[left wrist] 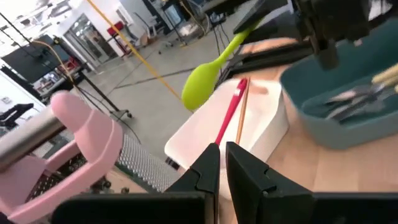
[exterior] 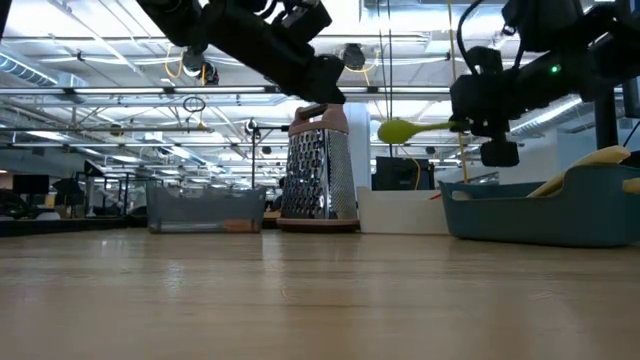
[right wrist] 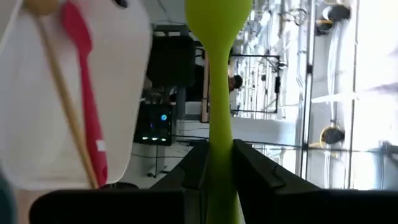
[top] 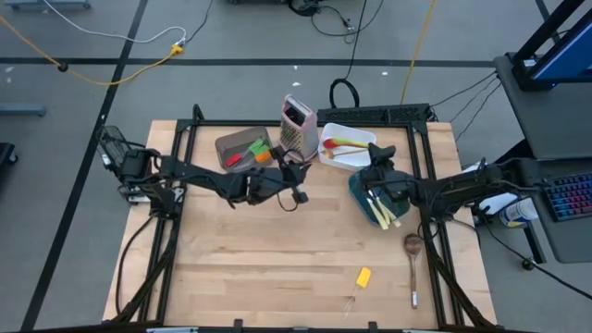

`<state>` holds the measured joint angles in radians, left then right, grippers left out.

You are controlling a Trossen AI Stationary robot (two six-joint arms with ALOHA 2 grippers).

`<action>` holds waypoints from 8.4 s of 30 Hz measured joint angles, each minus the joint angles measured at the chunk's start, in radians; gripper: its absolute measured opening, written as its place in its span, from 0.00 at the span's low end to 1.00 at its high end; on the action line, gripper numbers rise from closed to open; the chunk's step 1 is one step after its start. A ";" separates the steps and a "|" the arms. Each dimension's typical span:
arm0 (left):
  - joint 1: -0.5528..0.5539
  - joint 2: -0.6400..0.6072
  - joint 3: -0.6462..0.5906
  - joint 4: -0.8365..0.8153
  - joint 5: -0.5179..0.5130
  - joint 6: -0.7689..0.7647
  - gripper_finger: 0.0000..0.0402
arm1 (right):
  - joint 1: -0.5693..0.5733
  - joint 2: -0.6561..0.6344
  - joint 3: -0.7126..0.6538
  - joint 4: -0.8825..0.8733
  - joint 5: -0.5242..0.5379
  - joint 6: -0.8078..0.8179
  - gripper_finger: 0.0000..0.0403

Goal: Pick & Place Kitchen Items
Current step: Put the green serving spoon into the white bin, then put the brown serving spoon into the white bin

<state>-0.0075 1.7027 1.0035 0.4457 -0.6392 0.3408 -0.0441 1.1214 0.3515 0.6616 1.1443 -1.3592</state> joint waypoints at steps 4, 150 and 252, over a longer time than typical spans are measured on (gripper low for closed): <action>0.018 0.000 0.000 -0.031 0.000 -0.003 0.08 | -0.031 0.000 0.000 -0.068 -0.059 -0.044 0.12; 0.086 0.000 0.000 -0.051 0.117 -0.113 0.08 | 0.452 -0.060 0.528 -1.316 -0.869 2.242 0.50; 0.112 0.000 0.000 -0.143 0.198 -0.220 0.08 | 0.311 0.029 0.496 -1.141 -1.116 2.239 0.07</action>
<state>0.1044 1.7031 1.0039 0.3027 -0.4412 0.1207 0.2673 1.1507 0.8476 -0.4789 0.0288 0.8795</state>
